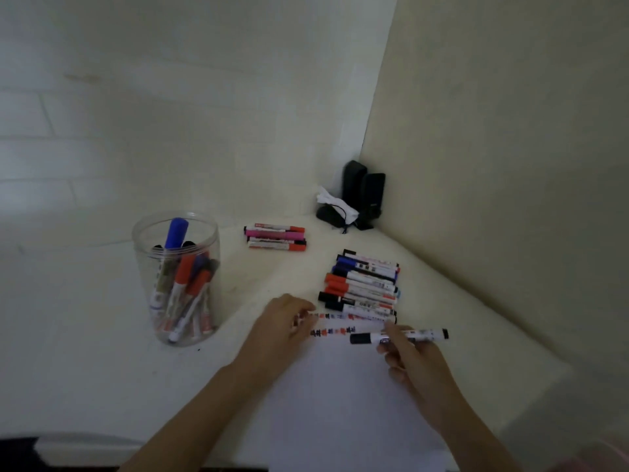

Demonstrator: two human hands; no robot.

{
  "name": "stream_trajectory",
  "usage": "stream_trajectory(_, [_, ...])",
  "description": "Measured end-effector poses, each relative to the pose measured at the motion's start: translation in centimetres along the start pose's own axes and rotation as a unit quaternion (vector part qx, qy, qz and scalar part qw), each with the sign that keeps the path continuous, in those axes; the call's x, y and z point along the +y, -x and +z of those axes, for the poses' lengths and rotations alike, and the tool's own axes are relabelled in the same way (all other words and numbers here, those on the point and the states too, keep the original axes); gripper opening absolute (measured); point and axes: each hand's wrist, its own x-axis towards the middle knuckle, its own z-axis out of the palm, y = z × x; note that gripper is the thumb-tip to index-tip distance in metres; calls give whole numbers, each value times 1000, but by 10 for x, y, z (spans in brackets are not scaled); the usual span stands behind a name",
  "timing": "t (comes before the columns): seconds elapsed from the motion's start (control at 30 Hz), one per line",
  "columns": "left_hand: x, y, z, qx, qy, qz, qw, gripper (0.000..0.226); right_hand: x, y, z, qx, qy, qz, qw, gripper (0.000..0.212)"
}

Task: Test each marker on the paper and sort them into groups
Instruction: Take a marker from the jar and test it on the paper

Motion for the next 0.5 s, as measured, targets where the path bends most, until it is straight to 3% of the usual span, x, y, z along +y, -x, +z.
stream_trajectory(0.07, [23, 12, 13, -47, -9, 86, 995, 31, 5, 11, 10, -15, 20, -11, 1000, 21])
stream_trajectory(0.13, [35, 21, 22, -87, -10, 116, 989, 34, 3, 20, 19, -28, 20, -37, 999, 21])
stream_trajectory(0.27, [42, 25, 15, -113, -1, 100, 989, 28, -6, 29, 22, -61, 26, -87, 994, 28])
stream_trajectory(0.43, [44, 32, -11, -244, 69, 56, 966, 25, -4, 41, 19, -126, 22, -136, 982, 27])
stream_trajectory(0.5, [43, 34, -16, -261, 92, 35, 960, 26, -1, 43, 21, -133, 25, -142, 981, 27])
